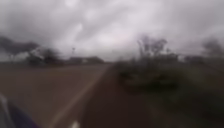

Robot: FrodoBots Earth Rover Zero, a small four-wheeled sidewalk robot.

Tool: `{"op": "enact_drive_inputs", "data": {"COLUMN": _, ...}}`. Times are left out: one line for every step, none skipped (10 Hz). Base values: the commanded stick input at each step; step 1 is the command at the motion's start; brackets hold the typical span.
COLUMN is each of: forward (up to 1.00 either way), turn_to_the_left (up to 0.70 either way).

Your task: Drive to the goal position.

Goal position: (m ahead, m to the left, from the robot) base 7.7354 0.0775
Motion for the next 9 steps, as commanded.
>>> {"op": "enact_drive_inputs", "data": {"forward": 0.7, "turn_to_the_left": 0.0}}
{"op": "enact_drive_inputs", "data": {"forward": 0.7, "turn_to_the_left": 0.0}}
{"op": "enact_drive_inputs", "data": {"forward": 0.7, "turn_to_the_left": 0.0}}
{"op": "enact_drive_inputs", "data": {"forward": 0.7, "turn_to_the_left": 0.0}}
{"op": "enact_drive_inputs", "data": {"forward": 0.7, "turn_to_the_left": 0.0}}
{"op": "enact_drive_inputs", "data": {"forward": 0.7, "turn_to_the_left": 0.0}}
{"op": "enact_drive_inputs", "data": {"forward": 0.7, "turn_to_the_left": 0.0}}
{"op": "enact_drive_inputs", "data": {"forward": 0.7, "turn_to_the_left": 0.0}}
{"op": "enact_drive_inputs", "data": {"forward": 0.7, "turn_to_the_left": 0.0}}
